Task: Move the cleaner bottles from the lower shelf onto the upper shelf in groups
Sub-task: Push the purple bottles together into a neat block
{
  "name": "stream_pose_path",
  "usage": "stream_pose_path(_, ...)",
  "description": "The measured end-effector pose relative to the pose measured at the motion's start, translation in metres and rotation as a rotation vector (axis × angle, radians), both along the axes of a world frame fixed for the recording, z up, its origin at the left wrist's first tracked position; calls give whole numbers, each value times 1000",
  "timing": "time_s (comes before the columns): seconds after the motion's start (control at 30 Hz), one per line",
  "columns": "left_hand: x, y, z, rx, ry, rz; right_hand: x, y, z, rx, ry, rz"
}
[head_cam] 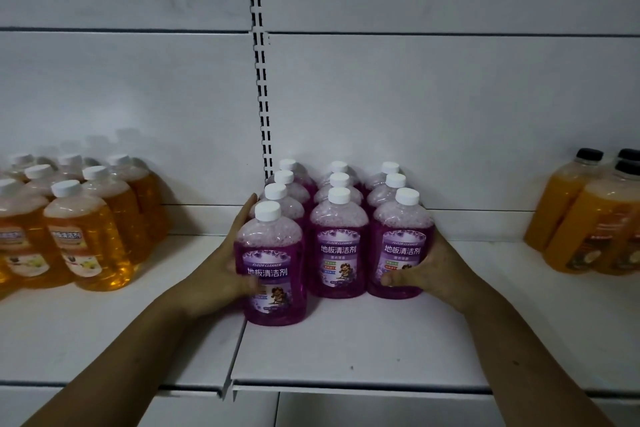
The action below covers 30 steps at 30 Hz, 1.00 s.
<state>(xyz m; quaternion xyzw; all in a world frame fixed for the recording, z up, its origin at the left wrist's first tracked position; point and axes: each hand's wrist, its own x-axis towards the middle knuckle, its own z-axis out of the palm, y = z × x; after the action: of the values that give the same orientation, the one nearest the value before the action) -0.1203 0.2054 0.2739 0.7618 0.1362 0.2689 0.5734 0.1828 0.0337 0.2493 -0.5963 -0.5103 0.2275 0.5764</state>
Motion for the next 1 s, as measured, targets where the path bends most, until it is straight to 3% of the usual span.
stream_pose_path(0.07, 11, -5, 12, -182, -149, 170, 1, 0, 0, -5, -2, 1)
stream_pose_path(0.17, 21, 10, 25, -339, -166, 238, 2, 0, -1, -15, -2, -3)
stream_pose_path(0.27, 28, 29, 20, -378, -73, 173, 1, 0, -1, -7, -1, -17)
stream_pose_path(0.47, 38, 28, 11, -515, -92, 72, 3, 2, -3, -30, 15, -10)
stream_pose_path(0.8, 22, 26, 10, -438, -101, 62, 11, 1, -5, -50, -5, 11)
stream_pose_path(0.9, 11, 24, 13, -223, -94, 76, 11, 0, -4, -84, -32, 27)
stream_pose_path(1.0, -8, 15, 12, 67, 46, 3, 10, -2, -3, -107, -54, 36)
